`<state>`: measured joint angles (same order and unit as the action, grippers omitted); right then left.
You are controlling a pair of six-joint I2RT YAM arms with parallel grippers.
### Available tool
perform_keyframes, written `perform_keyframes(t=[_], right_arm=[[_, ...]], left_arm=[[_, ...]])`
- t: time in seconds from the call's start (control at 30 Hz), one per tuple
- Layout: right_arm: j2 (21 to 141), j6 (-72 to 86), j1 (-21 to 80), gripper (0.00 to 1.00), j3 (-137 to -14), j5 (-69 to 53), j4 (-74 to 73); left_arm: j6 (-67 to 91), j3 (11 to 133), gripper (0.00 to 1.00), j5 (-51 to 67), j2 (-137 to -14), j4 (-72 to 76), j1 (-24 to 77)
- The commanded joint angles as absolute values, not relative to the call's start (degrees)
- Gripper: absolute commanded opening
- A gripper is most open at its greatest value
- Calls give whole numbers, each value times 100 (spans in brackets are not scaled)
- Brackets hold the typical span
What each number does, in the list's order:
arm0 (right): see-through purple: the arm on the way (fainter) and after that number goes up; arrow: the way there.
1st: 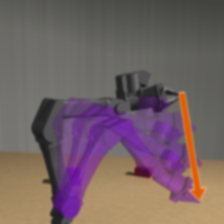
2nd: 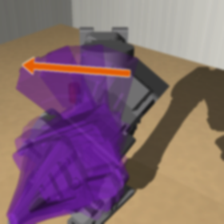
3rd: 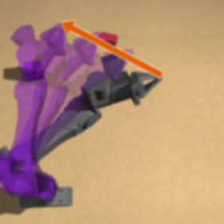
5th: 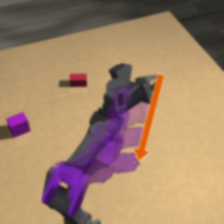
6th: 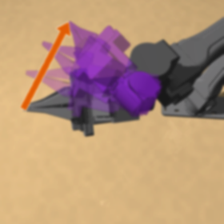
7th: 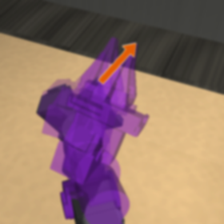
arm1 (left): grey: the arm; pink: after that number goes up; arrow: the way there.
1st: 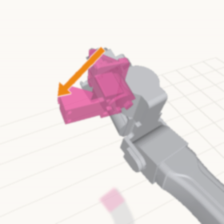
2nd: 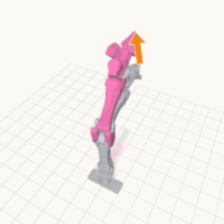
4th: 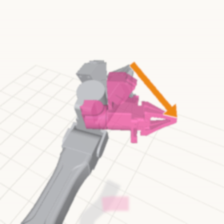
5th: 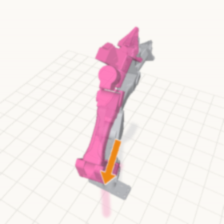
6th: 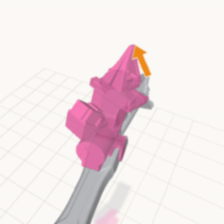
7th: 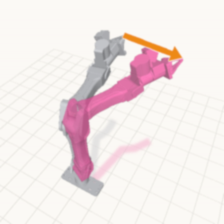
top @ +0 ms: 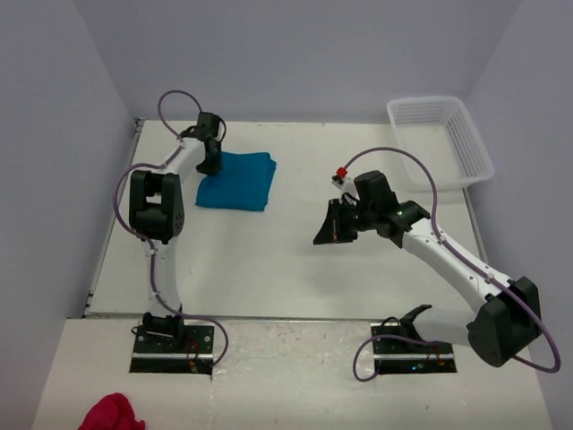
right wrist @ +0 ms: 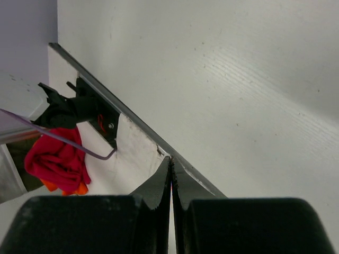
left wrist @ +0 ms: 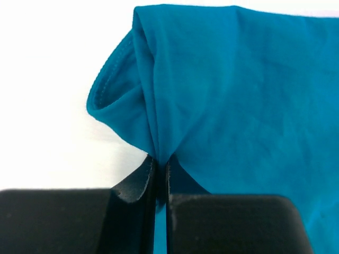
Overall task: Fold and stack the t-shirts
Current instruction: Put the neatly folded tshirt into the corner of the board with the left arm
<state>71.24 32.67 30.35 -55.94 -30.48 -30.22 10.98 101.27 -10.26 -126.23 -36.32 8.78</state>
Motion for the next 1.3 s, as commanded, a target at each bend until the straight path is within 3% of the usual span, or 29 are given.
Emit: perform_keyframes(t=[0.0,0.3,0.77,1.27], right_arm=[[6856,3015,3059,0,-5449,-2901,-3391],[6566,2918,3059,0,-5203,-2962,-3612],[6249,2962,3085,0,-5273,-2663,-4016],[6073,3252,3076,0,-5229,-2461,-4262]], left_arm=[[616,10932,0,-1714,-12919,-4069,721],[202,12628,0,-2074,-13877,-4333,352],[-536,12841,0,-2891,-14080,-2980,-246],[-1151,13201,0,-2936,-14554,-2092,-571]])
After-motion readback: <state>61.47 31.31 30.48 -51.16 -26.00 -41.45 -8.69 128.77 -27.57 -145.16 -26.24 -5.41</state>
